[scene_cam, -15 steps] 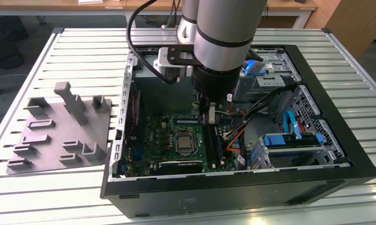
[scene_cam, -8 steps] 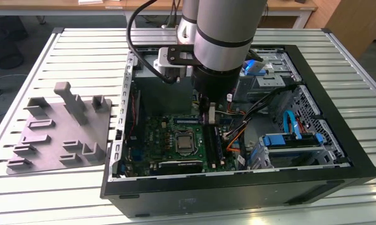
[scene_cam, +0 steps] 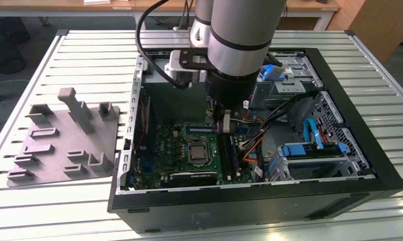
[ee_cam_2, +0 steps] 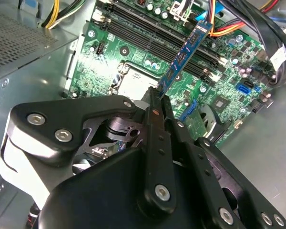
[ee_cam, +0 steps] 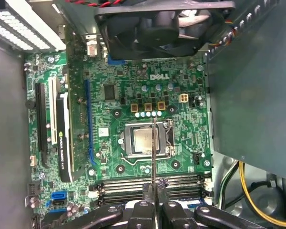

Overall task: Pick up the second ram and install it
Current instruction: 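Insert the second ram into the second slot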

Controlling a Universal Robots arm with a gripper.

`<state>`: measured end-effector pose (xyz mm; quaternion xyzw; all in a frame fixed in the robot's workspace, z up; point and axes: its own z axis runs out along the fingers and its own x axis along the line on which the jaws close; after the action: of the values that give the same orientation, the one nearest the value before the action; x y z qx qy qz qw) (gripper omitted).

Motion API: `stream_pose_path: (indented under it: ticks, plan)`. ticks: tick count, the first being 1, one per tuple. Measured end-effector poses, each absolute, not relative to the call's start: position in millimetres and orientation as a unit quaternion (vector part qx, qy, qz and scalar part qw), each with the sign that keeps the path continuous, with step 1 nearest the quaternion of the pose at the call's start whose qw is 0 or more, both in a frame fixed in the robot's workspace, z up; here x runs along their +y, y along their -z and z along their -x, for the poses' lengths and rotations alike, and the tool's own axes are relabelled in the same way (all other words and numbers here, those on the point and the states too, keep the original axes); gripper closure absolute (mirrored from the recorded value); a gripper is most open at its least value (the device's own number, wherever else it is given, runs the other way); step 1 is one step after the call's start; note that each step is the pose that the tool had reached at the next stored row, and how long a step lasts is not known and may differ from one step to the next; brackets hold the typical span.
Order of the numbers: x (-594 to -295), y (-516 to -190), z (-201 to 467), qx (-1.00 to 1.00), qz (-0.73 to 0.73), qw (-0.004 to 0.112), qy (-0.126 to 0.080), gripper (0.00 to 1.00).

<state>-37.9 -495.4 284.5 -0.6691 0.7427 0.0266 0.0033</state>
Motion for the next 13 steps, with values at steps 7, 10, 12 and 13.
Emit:
stream_pose_path:
  ticks: [7,10,12,13]
  plan:
    - [-495.4,-284.4,38.0,0.782,0.623,0.005,-0.026,0.86]
    - [-495.4,-284.3,37.9,0.798,0.601,0.006,-0.026,0.86]
    - [-495.4,-284.2,37.9,0.809,0.587,0.006,-0.026,0.86]
    - [-495.4,-284.2,38.0,0.814,0.581,0.006,-0.026,0.86]
